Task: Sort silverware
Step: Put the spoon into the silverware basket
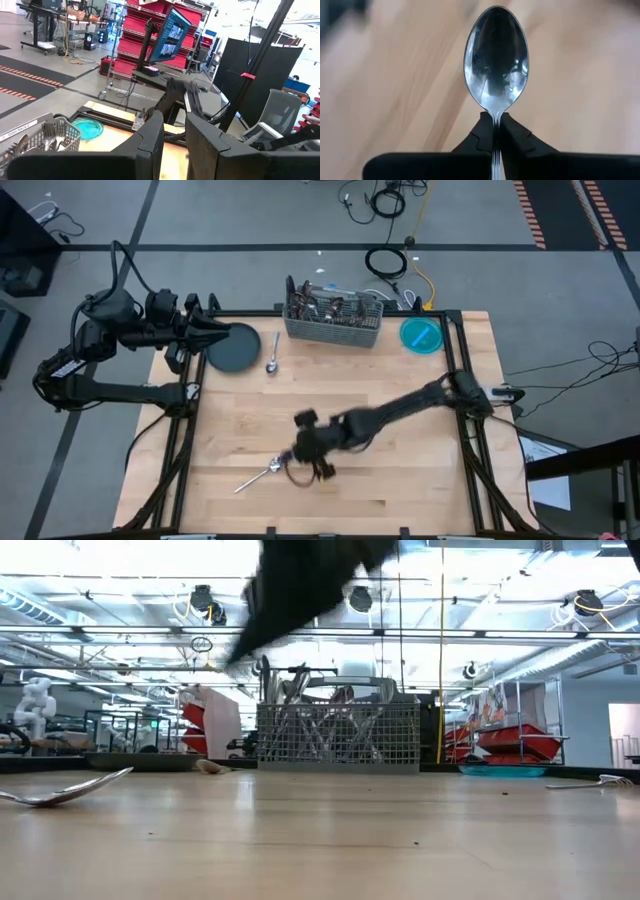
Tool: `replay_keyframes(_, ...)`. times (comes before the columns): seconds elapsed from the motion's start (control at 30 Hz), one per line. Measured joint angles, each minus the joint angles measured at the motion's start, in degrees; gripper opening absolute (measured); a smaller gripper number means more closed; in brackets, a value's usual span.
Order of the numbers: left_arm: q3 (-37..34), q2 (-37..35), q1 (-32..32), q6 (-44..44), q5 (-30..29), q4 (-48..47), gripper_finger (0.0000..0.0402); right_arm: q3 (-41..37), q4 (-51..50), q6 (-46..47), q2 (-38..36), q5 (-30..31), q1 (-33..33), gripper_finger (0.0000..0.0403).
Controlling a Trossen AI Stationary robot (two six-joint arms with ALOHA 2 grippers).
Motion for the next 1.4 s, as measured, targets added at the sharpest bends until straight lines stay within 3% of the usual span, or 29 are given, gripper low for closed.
replay_keyframes(0.1,0.0,0.0,0.0,0.7,0.0,0.0,0.0086,0.1,3.9,5.5,-5.6,2.6,-3.1,0.0002)
replay_keyframes(0.3,0.0,0.0,0.0,3.4,0.0,0.8,0.0086,0.2,11.7,2.6,-15.6,13.3,-11.0,0.0001)
replay_keyframes(0.63,0.0,-0.1,0.0,4.3,0.1,1.1,0.0086,-0.5,29.7,-1.0,-19.9,11.9,-22.6,0.0)
replay_keyframes(0.77,0.0,-0.7,0.0,6.6,0.3,1.1,0.0086,-7.2,40.0,0.6,-20.1,11.9,-25.7,0.0)
replay_keyframes(1.13,0.0,-1.3,0.0,12.3,0.2,1.1,0.0086,-34.3,82.4,6.9,-20.2,15.3,-34.5,0.0)
replay_keyframes(1.2,0.0,-1.2,0.0,13.7,-0.4,1.1,0.0086,-37.0,86.0,9.2,-20.2,14.6,-37.0,0.0)
replay_keyframes(1.4,0.0,-1.2,0.0,16.6,-5.5,1.6,0.0086,-38.9,84.3,10.1,-20.2,9.1,-43.4,0.0)
